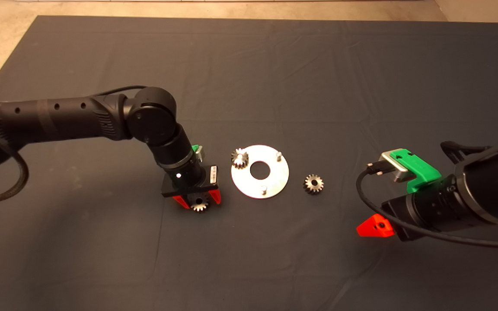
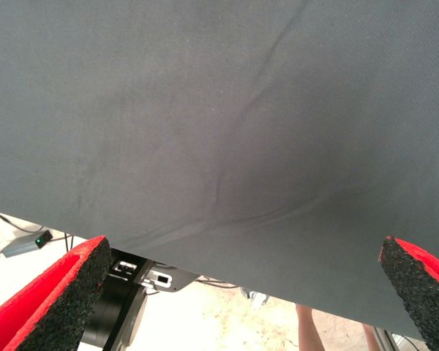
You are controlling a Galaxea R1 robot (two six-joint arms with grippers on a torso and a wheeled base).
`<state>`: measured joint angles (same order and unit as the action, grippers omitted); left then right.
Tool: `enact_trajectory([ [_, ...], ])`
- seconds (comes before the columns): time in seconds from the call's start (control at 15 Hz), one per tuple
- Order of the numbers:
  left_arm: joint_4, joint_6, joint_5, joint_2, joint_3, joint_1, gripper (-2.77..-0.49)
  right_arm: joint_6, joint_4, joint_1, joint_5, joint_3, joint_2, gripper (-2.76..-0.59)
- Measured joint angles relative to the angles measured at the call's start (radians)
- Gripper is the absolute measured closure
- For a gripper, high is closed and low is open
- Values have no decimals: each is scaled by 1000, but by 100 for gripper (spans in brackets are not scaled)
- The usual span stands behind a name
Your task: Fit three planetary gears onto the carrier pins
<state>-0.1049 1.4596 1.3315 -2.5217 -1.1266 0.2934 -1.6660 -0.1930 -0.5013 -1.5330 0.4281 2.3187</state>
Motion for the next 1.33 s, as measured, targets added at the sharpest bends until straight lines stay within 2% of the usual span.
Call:
enact_trajectory([
  [0.27, -1, 1, 1, 0, 6, 0, -166, 0, 0, 0, 0, 0, 0, -275],
  [0.4, -1, 1, 1, 0, 20, 0, -152, 0, 0, 0, 0, 0, 0, -275],
  [0.47, -10, 2, 2, 0, 25, 0, -151, 0, 0, 0, 0, 0, 0, -275],
  [0.6, -44, 12, 3, 1, 44, -1, -151, 0, 0, 0, 0, 0, 0, -275],
  [0.87, -69, 14, 3, 0, 51, -11, -151, 0, 0, 0, 0, 0, 0, -275],
  [1.07, -131, 16, 3, 0, 54, -43, -151, 0, 0, 0, -1, 0, 0, -275],
  [1.27, -135, 16, 4, 0, 56, -43, -151, 0, 0, 0, 0, 0, 0, -275],
  [1.33, -137, 16, 7, 0, 56, -43, -145, 0, 0, 0, 0, 0, 0, -275],
])
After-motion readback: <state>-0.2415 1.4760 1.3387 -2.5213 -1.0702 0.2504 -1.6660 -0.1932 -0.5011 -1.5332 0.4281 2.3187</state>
